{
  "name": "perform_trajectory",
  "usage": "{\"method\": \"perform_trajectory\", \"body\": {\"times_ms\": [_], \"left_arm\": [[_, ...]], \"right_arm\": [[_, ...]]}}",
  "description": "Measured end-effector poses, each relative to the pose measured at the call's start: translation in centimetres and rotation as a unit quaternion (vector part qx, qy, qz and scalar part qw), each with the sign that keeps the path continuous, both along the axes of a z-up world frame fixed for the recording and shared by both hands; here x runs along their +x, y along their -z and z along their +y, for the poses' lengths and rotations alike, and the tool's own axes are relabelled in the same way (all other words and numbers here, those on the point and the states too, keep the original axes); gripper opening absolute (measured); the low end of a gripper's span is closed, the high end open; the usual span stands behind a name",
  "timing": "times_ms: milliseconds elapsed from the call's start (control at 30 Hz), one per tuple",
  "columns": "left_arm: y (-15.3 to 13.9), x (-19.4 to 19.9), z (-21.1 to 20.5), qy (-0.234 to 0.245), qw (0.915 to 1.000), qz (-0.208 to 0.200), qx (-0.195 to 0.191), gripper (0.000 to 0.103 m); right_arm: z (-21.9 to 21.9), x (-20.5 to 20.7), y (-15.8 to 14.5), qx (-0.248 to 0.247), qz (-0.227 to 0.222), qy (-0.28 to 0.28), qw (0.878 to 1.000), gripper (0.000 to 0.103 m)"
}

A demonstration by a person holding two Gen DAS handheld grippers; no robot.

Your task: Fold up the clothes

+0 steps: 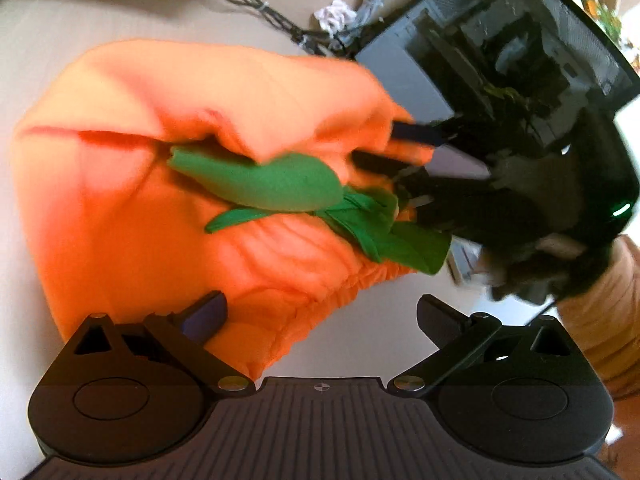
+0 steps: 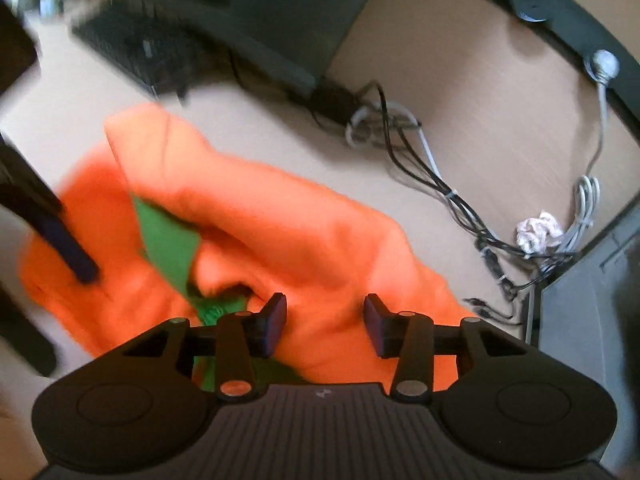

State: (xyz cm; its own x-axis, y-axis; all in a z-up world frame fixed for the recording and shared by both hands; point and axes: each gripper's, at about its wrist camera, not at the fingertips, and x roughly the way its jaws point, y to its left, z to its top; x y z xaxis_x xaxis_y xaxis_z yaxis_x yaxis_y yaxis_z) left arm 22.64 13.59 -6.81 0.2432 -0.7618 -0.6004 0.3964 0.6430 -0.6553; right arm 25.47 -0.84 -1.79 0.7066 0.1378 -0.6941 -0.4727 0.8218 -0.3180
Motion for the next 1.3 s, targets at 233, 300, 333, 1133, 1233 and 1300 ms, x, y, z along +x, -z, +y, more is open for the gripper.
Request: {"method": "perform_trajectory", "body": {"times_ms": [233,300,333,1133,1233,1300], "left_arm": [[0.2,-1.5,2.8,0.0,0.9996,0.026,-0.007,0.103],[0.1,-1.5,2.7,0.005,0.9996,0.026,0.001,0.103],[0.0,-1.4,2.7,0.008,0.9996,0.027,0.005,0.103],[-3.1,7.9,5.4,-0.202,0.9735,0.06,-0.088,0.103],[-1.8,9.2,3.5,-0.221,0.9728,0.059,-0.04,0.098],[-1.5,10.0,2.4,-0.221,0.9741,0.048,-0.001,0.058]], "right_arm": [[1.8,2.0,1.1,0.043,0.002,0.021,0.999,0.044],[3.4,4.2,4.1,-0.009,-0.041,0.051,0.998,0.044],[3.9,5.9,5.3,-0.017,-0.053,0.072,0.996,0.044],[-10.2,-1.0,0.3,0.34,0.088,0.31,0.884,0.073],[-10.6,-0.1,3.7,0.387,0.118,0.317,0.858,0.061],[-9.4,1.0,4.8,0.376,0.12,0.287,0.873,0.029]]}}
